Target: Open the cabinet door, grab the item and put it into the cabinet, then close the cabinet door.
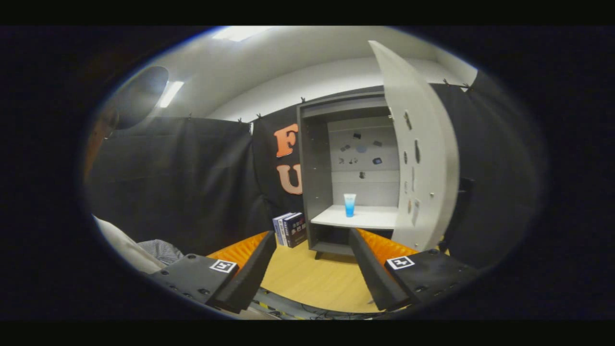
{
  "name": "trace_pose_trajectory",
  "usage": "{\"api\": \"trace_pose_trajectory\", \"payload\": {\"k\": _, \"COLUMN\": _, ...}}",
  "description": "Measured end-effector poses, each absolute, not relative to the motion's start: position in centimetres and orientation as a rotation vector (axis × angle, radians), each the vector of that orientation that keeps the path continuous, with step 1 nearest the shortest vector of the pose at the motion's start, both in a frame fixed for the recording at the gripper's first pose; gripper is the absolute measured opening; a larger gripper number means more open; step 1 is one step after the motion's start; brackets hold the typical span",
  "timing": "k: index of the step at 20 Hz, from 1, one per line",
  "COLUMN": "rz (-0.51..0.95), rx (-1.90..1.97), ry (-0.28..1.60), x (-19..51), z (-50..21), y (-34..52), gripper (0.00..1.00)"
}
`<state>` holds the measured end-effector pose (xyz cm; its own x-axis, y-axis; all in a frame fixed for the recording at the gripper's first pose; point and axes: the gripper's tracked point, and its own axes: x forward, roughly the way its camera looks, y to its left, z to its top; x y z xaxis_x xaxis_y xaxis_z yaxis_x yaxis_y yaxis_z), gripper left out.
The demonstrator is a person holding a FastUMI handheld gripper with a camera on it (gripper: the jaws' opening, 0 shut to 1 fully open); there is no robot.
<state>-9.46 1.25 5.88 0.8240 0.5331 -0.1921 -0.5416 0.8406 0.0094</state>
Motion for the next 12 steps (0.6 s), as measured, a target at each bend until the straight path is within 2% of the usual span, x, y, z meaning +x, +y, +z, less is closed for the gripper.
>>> {"api": "trace_pose_trajectory", "payload": {"k": 5, "rz": 0.353, "rx": -0.035, "ry": 0.175, "x": -9.0, "z": 6.0, "y": -8.7, "gripper": 0.98}}
{"api": "trace_pose_trajectory", "payload": {"k": 12, "rz": 0.081, "rx": -0.068, "ry": 0.11, "x": -2.4, "z": 7.2, "y": -18.8, "gripper": 0.98}}
